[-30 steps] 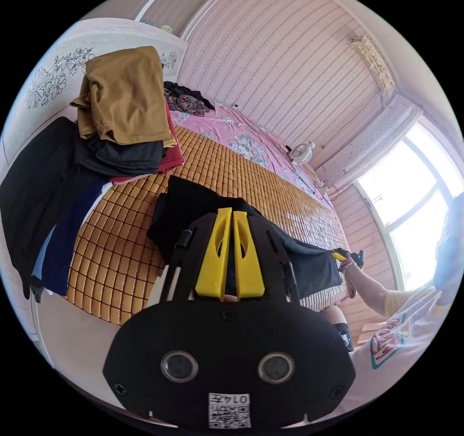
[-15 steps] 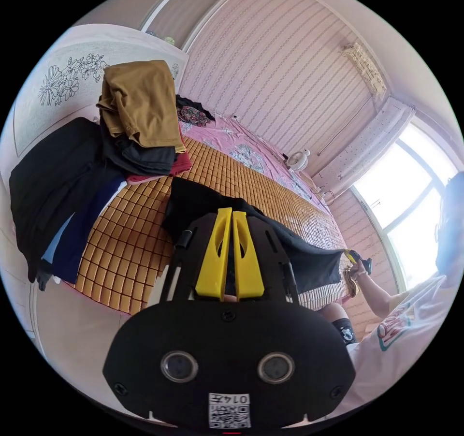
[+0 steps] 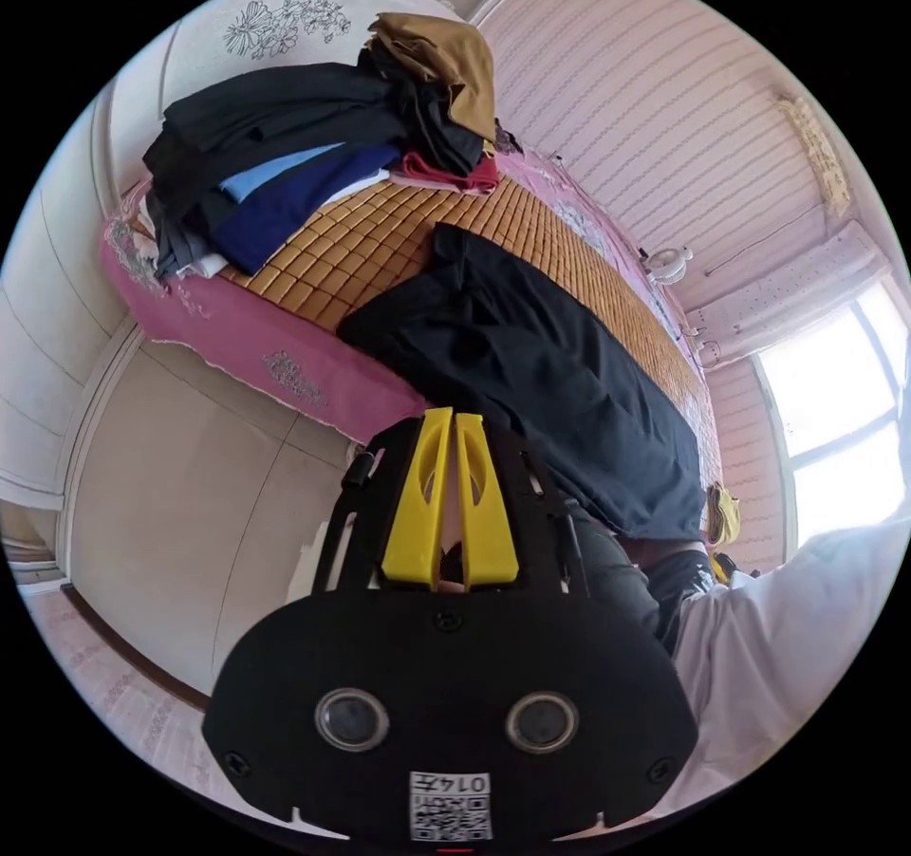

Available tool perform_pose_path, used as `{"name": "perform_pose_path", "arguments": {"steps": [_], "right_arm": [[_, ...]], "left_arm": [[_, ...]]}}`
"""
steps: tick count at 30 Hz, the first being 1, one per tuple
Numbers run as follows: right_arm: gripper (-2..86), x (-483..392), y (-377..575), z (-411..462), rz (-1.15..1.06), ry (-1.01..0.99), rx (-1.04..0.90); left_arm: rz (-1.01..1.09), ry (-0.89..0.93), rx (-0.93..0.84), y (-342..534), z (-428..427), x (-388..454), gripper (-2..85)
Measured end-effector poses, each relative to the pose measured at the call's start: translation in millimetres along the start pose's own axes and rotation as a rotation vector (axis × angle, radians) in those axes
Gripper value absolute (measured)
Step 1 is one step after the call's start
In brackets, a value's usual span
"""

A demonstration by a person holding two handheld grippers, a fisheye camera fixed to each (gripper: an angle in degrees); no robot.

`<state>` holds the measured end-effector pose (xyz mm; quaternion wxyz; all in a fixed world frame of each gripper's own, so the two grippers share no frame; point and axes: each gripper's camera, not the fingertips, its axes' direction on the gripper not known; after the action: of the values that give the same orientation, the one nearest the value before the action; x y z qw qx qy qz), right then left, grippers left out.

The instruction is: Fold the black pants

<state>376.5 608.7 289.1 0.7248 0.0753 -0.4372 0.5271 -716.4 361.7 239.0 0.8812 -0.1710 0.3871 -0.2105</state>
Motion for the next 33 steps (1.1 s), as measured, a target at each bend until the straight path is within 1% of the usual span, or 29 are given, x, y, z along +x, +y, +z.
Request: {"name": "perform_pose_path", "arguments": {"steps": [2,4,7,9,11,12,13,14,16,20,22,23,25,26,27,30,33], "right_arm": [[-0.2,-1,-3,2,0.084,0.123,0.054],[-0.2,-14,-11,-2,0.069,0.16,0.122],[-0.2,-53,-32,7,-0.035,0.231,0.167],[-0.2,-84,-46,27,-0.124,0.284,0.16],[-0.2,-124,-65,68,-0.242,0.333,0.136],[-0.2,-133,-69,82,-0.267,0.347,0.121],[-0.2,-152,-79,111,-0.317,0.371,0.081],[-0.2,-170,-86,141,-0.367,0.391,0.046],[-0.2,-196,-93,180,-0.435,0.44,0.041],[-0.4,-245,-107,251,-0.546,0.516,0.045],[-0.6,-257,-113,277,-0.574,0.534,0.033],[-0.7,-259,-119,295,-0.567,0.57,0.016],[-0.7,-257,-127,320,-0.53,0.644,-0.02],[-0.7,-259,-127,326,-0.533,0.664,0.029],[-0.7,-260,-126,329,-0.53,0.681,0.048],[-0.5,-264,-128,348,-0.559,0.741,0.073],[-0.5,-268,-136,358,-0.604,0.742,0.093]], "left_arm": [[0.023,-0.018,-0.003,-4,-3,2,-1.0],[0.041,-0.032,-0.003,-7,-10,2,-1.0],[-0.01,0.0,0.013,-2,-28,-2,-1.0],[-0.026,-0.018,0.095,0,-43,3,-1.0],[-0.027,-0.046,0.138,-9,-42,8,-1.0],[-0.016,-0.045,0.158,-20,-36,12,-1.0],[-0.008,-0.037,0.164,-27,-31,14,-1.0],[-0.006,-0.018,0.168,-43,-18,18,-1.0],[0.002,0.006,0.176,-72,6,27,-1.0],[0.017,-0.108,0.102,-139,83,56,-1.0],[0.03,-0.089,0.103,-162,115,68,-1.0],[0.045,-0.114,0.088,-175,138,76,-1.0],[0.104,-0.22,0.007,-193,177,89,-1.0],[0.143,-0.338,-0.073,-201,205,96,-1.0],[0.162,-0.388,-0.02,-205,212,105,-1.0],[0.117,-0.346,0.013,-223,227,111,-1.0],[0.16,-0.354,0.025,-241,239,118,-1.0]]}}
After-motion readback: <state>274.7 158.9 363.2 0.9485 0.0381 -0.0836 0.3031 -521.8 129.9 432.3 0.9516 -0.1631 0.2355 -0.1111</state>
